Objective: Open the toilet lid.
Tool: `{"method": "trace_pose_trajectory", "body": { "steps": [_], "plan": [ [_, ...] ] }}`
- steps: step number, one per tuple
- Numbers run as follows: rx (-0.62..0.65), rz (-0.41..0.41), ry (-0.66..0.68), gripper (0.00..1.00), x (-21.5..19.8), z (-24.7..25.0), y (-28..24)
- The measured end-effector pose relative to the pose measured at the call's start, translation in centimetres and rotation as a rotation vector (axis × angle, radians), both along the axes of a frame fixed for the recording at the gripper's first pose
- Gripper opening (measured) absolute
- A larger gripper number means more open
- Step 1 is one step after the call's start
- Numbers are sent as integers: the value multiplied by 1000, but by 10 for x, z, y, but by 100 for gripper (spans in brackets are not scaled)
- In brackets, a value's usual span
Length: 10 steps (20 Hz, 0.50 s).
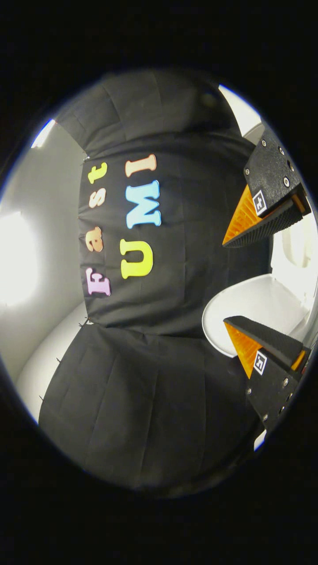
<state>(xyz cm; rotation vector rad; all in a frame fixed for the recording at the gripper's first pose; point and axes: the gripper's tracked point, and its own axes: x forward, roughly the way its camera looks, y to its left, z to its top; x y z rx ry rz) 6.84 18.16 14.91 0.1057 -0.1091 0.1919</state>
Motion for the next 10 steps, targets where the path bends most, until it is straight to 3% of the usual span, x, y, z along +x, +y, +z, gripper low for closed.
{"method": "trace_pose_trajectory", "body": {
  "steps": [10],
  "plan": [
    [39,-125,27,95,-13,-40,-110]
  ]
}}
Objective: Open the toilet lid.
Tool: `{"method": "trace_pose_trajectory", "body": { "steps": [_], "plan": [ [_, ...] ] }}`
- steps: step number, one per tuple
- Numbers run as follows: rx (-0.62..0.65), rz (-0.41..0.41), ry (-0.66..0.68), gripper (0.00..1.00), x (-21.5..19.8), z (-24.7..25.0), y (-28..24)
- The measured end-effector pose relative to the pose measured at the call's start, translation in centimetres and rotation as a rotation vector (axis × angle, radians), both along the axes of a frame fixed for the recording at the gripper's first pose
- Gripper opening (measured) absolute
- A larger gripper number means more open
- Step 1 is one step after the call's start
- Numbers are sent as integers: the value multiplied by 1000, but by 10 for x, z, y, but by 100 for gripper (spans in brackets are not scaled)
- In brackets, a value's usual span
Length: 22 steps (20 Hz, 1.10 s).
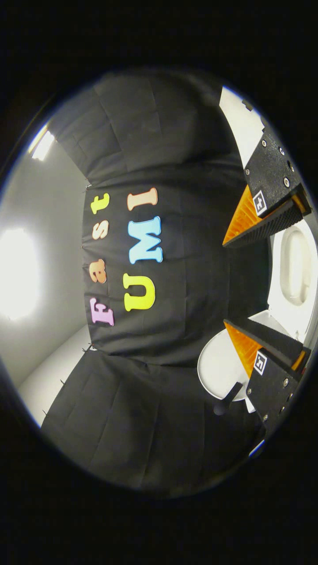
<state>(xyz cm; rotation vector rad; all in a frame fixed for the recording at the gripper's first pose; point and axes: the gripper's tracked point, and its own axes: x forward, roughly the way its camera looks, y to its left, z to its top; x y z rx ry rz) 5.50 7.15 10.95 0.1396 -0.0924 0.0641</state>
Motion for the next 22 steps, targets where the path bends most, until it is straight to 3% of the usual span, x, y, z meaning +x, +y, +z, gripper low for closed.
{"method": "trace_pose_trajectory", "body": {
  "steps": [10,16,22],
  "plan": [
    [-27,-72,-4,95,-20,-34,-49],
    [-99,-106,15,95,-30,-69,-56],
    [-84,-114,40,95,-36,-92,-53]
  ]
}}
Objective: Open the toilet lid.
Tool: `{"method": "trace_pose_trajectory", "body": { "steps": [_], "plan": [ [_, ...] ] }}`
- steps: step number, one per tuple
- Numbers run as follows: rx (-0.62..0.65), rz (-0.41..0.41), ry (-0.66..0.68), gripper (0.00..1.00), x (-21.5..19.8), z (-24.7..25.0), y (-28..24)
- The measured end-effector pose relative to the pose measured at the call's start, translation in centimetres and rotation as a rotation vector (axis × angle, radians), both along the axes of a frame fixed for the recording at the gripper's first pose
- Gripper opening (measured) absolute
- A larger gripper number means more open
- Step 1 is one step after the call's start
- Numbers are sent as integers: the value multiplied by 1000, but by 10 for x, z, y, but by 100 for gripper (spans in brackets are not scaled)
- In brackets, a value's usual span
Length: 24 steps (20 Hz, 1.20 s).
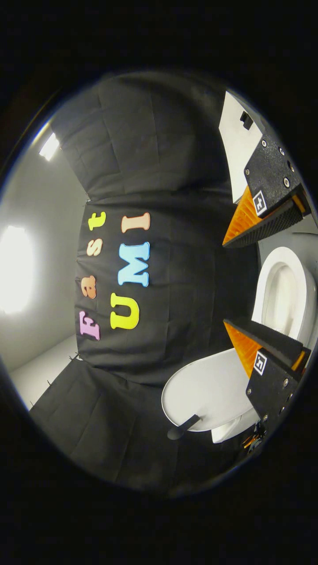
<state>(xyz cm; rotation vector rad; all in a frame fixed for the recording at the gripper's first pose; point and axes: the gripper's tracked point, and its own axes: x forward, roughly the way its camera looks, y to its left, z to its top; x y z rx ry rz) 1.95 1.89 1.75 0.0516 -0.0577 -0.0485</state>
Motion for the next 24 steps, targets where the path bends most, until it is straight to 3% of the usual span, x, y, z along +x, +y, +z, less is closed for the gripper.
{"method": "trace_pose_trajectory", "body": {
  "steps": [6,12,24],
  "plan": [
    [-6,-12,79,95,1,-31,-8],
    [57,-42,72,95,-2,-31,-21],
    [-27,18,85,95,-6,-32,5]
  ]
}}
